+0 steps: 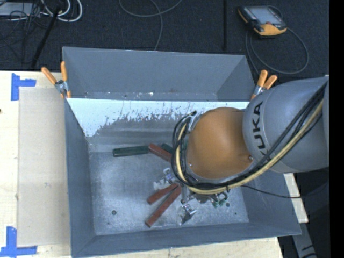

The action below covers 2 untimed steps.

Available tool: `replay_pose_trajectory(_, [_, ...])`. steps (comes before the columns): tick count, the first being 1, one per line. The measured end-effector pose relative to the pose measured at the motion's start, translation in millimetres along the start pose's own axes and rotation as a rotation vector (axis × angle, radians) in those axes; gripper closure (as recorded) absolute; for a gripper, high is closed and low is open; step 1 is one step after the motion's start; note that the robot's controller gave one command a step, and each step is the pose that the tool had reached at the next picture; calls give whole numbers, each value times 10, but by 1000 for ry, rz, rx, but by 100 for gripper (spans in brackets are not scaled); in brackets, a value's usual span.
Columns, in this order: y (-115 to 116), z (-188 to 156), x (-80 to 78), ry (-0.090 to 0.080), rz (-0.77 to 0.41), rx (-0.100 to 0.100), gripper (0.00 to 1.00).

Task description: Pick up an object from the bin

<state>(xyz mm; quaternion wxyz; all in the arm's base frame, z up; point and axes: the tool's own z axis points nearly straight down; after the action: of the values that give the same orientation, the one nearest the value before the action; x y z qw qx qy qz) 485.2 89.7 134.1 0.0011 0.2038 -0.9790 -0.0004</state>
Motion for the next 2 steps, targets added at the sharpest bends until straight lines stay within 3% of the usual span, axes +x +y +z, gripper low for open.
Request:
replay_pose_trajectory(1, [-5,585,-388,4,-208,0,100])
replay_pose_trajectory(2, [-6,585,-388,4,-206,-1,100])
